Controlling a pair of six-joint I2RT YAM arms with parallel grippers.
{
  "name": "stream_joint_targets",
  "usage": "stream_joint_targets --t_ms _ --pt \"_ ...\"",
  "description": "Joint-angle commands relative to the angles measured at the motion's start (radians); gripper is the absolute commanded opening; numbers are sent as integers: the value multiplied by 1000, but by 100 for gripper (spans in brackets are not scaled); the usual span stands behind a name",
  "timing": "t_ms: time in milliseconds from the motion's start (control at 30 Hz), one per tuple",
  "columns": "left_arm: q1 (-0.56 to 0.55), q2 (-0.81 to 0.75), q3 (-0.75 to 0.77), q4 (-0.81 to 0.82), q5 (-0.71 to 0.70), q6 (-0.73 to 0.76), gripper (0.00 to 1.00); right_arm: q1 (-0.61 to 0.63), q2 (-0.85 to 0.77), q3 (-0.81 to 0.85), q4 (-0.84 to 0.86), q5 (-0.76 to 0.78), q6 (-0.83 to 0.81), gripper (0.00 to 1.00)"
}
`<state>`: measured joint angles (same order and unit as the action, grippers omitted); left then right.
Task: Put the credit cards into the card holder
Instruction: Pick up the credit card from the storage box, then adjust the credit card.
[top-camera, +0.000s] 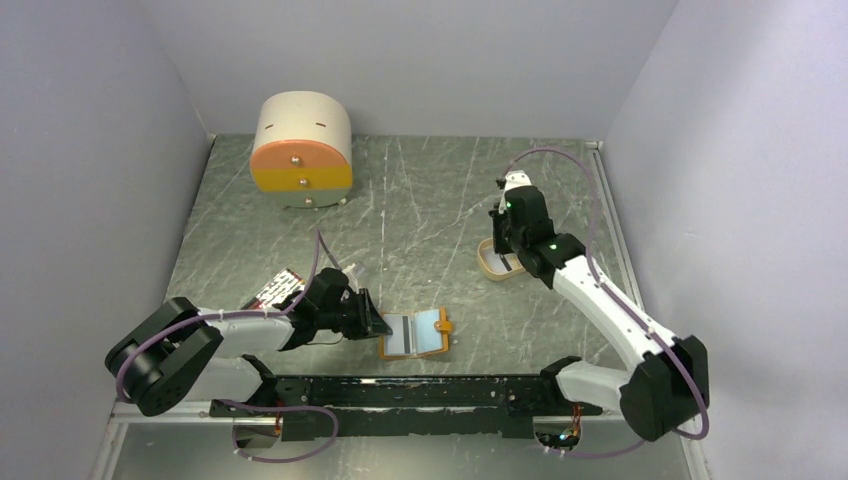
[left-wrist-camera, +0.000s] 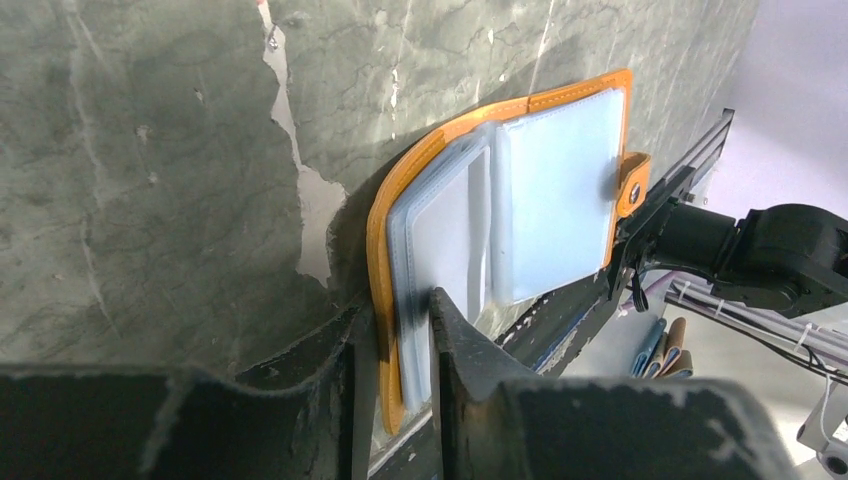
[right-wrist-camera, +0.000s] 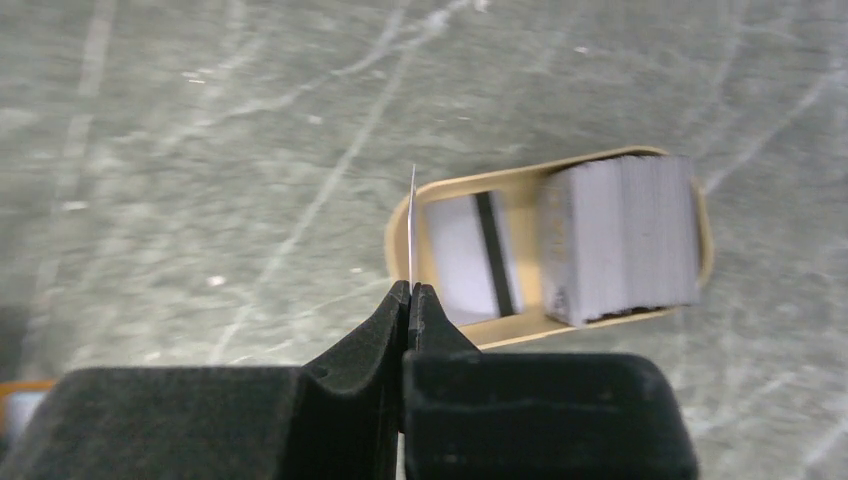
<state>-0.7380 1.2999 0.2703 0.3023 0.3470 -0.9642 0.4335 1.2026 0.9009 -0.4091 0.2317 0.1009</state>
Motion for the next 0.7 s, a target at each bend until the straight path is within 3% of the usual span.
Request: stream_joint_targets --t_ms 0,100,233,367,533,667 --pt "-7 -3 18 -8 -21 13 27 -3 -77 -26 12 -253 141 0" --pt "-7 -3 18 -7 -20 13 15 14 -107 -71 67 -409 242 0" --pt "-7 -11 19 -11 -25 9 9 85 -140 -184 200 -583 413 0" --pt "-6 -16 16 -2 -29 1 9 264 -162 -263 273 -490 512 0" --pt "-6 2 23 -18 -40 1 9 428 -102 -341 428 -498 631 0" --pt "-7 6 30 -39 -49 2 9 477 -20 -323 293 -393 614 0"
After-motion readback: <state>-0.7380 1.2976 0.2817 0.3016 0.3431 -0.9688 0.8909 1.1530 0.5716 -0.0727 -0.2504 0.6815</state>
